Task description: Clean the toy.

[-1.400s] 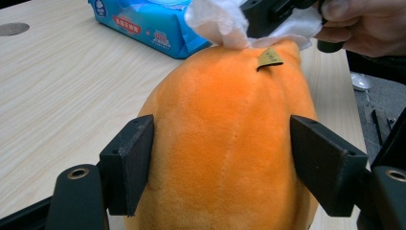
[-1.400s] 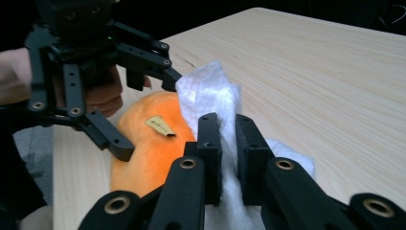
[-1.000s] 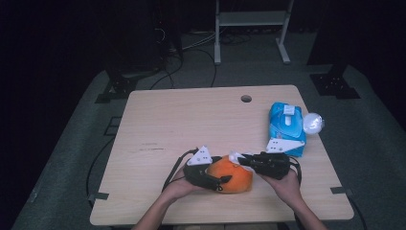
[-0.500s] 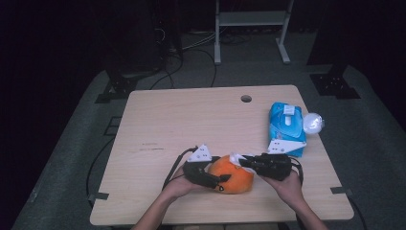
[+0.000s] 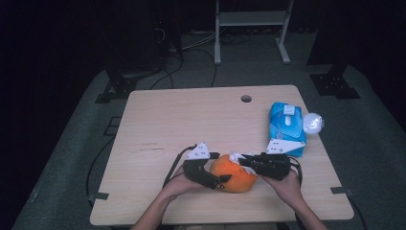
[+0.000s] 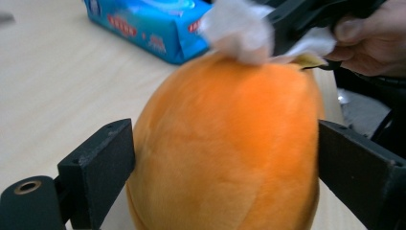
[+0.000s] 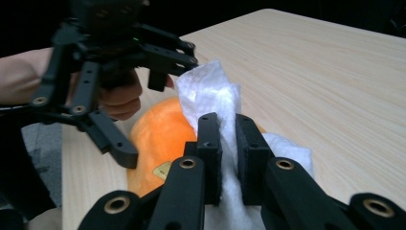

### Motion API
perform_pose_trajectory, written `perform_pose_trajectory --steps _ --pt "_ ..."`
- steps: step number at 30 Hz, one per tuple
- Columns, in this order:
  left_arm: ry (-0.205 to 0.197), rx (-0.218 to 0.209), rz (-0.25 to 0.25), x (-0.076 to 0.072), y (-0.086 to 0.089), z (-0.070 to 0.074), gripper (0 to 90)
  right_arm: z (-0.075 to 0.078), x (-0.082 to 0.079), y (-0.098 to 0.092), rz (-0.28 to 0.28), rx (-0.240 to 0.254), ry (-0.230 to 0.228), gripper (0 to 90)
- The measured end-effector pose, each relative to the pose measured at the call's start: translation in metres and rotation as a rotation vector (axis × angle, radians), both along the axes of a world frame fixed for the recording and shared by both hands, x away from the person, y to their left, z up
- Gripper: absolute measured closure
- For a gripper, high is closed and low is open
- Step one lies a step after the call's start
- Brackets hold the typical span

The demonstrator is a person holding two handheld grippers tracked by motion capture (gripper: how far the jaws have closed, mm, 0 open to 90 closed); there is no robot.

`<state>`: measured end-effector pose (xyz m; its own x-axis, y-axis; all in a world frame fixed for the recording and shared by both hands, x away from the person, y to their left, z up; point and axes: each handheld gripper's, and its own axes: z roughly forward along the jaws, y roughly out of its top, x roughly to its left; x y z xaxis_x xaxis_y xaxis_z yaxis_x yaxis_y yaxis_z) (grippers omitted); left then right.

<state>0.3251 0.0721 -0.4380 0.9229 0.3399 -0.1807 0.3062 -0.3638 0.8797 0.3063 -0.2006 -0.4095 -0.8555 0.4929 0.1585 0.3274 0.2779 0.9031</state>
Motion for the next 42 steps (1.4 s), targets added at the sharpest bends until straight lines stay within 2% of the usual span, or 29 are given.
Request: perform_pose_trajectory --steps 1,3,5,8,10,11,13,14,16,18,19,21,22,27,29,31,33,34,35,39,41,42 --pt "-0.003 0.006 -0.007 -0.001 0.0 0.0 12.9 0.001 -0.001 0.0 0.005 0.003 0.008 81.6" --pt "-0.067 0.033 -0.018 -0.006 -0.002 0.003 23.4 0.005 -0.004 0.004 0.01 -0.004 -0.002 81.6" --pt "-0.137 0.051 -0.028 -0.011 -0.005 0.007 29.3 0.009 -0.008 0.008 0.029 -0.002 -0.02 81.6" --pt "-0.248 0.071 -0.039 -0.017 -0.008 0.013 33.3 0.016 -0.014 0.02 0.056 -0.016 -0.065 81.5" --pt "-0.272 0.069 -0.032 -0.017 -0.006 0.015 33.9 0.019 -0.012 0.019 0.054 -0.028 -0.081 81.5" --pt "-0.265 0.065 -0.026 -0.016 -0.005 0.016 33.7 0.019 -0.011 0.016 0.046 -0.022 -0.075 81.5" --pt "-0.212 0.049 -0.013 -0.013 -0.003 0.013 27.6 0.016 -0.007 0.008 0.023 -0.027 -0.056 81.6" --pt "-0.177 0.034 -0.003 -0.011 -0.003 0.011 22.6 0.013 -0.006 0.005 0.019 -0.031 -0.044 81.6" --pt "-0.081 0.001 0.017 -0.006 -0.003 0.006 14.1 0.007 -0.004 0.0 0.01 -0.023 -0.022 81.6" --pt "-0.056 -0.009 0.026 -0.004 -0.003 0.004 11.4 0.005 -0.003 -0.002 0.011 -0.014 -0.007 81.6" --pt "-0.057 -0.002 0.027 -0.005 -0.003 0.005 14.9 0.006 -0.003 -0.001 0.01 -0.02 -0.013 81.5" --pt "-0.134 0.024 0.015 -0.01 -0.004 0.008 24.4 0.009 -0.004 0.001 0.009 -0.028 -0.028 81.5" --pt "-0.151 0.03 0.012 -0.012 -0.005 0.01 26.7 0.012 -0.007 0.003 0.013 -0.031 -0.039 81.5" --pt "-0.285 0.09 -0.041 -0.026 -0.019 0.016 27.7 0.019 -0.018 0.024 0.063 -0.046 -0.094 81.4" --pt "-0.304 0.104 -0.049 -0.028 -0.02 0.017 28.0 0.021 -0.021 0.031 0.071 -0.071 -0.114 81.6" --pt "-0.298 0.097 -0.053 -0.028 -0.017 0.016 29.0 0.022 -0.02 0.03 0.072 -0.084 -0.116 81.6" --pt "-0.281 0.084 -0.052 -0.026 -0.015 0.015 28.8 0.022 -0.016 0.022 0.045 -0.09 -0.112 81.6" --pt "-0.264 0.079 -0.049 -0.023 -0.014 0.014 27.3 0.021 -0.014 0.017 0.028 -0.095 -0.109 81.6" --pt "-0.245 0.069 -0.04 -0.021 -0.013 0.013 22.7 0.018 -0.011 0.01 0.019 -0.079 -0.083 81.6" --pt "-0.106 0.015 0.011 -0.011 -0.01 0.009 10.9 0.009 -0.006 -0.003 0.001 -0.048 -0.031 81.6" --pt "-0.077 0.003 0.006 -0.01 -0.008 0.007 14.9 0.01 -0.005 -0.003 0.001 -0.05 -0.031 81.6" --pt "-0.098 0.01 0.002 -0.011 -0.008 0.008 19.2 0.011 -0.006 -0.002 0.002 -0.054 -0.036 81.6"
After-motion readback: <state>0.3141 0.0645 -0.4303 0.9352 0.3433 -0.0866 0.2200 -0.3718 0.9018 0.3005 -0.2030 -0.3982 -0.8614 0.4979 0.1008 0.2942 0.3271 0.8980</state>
